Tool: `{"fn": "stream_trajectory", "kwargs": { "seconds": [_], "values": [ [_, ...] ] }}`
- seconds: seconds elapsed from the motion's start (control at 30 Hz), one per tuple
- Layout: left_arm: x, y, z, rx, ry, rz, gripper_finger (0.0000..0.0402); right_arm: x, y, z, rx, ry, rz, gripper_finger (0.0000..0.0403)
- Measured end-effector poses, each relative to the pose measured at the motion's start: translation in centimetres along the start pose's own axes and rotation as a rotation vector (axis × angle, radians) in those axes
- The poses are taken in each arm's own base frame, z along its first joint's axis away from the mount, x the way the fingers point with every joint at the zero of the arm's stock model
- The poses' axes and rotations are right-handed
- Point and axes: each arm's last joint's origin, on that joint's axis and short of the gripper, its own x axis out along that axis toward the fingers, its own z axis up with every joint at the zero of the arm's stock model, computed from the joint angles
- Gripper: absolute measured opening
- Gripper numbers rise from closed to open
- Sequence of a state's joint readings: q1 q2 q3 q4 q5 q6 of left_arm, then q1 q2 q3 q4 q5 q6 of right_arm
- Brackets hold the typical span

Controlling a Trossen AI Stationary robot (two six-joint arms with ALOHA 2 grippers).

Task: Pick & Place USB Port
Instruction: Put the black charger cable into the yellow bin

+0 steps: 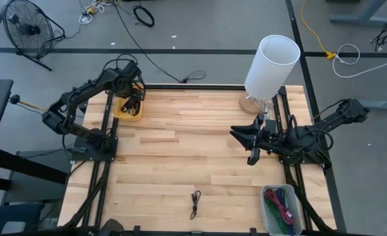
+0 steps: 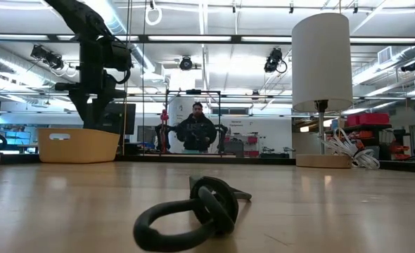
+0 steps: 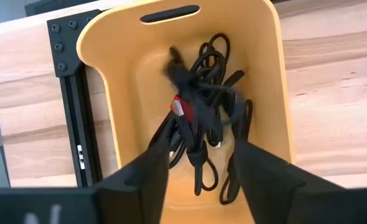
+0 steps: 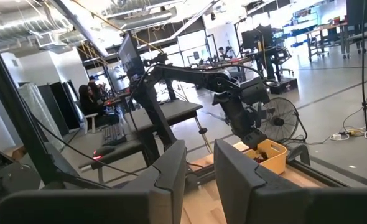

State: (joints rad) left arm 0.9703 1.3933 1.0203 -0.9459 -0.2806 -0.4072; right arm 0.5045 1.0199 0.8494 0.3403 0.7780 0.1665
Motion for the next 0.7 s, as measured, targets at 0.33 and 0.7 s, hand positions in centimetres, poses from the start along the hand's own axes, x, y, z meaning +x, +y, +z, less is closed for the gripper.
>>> {"fn": "stream_trajectory", "kwargs": {
  "seconds": [0.33,0.7],
  "values": [
    [0.0,0.1,-0.5,0.072,0.065,-0.025,0.0223,0.0,0.0,-0.1,-0.004,0.004,-0.001,0.0084],
    [-0.6,-0.8,-2.0,0.128,0.253,-0.262,0.0215,0.0,0.0,-0.1,-0.022,0.004,-0.001,0.0084]
  ]
}}
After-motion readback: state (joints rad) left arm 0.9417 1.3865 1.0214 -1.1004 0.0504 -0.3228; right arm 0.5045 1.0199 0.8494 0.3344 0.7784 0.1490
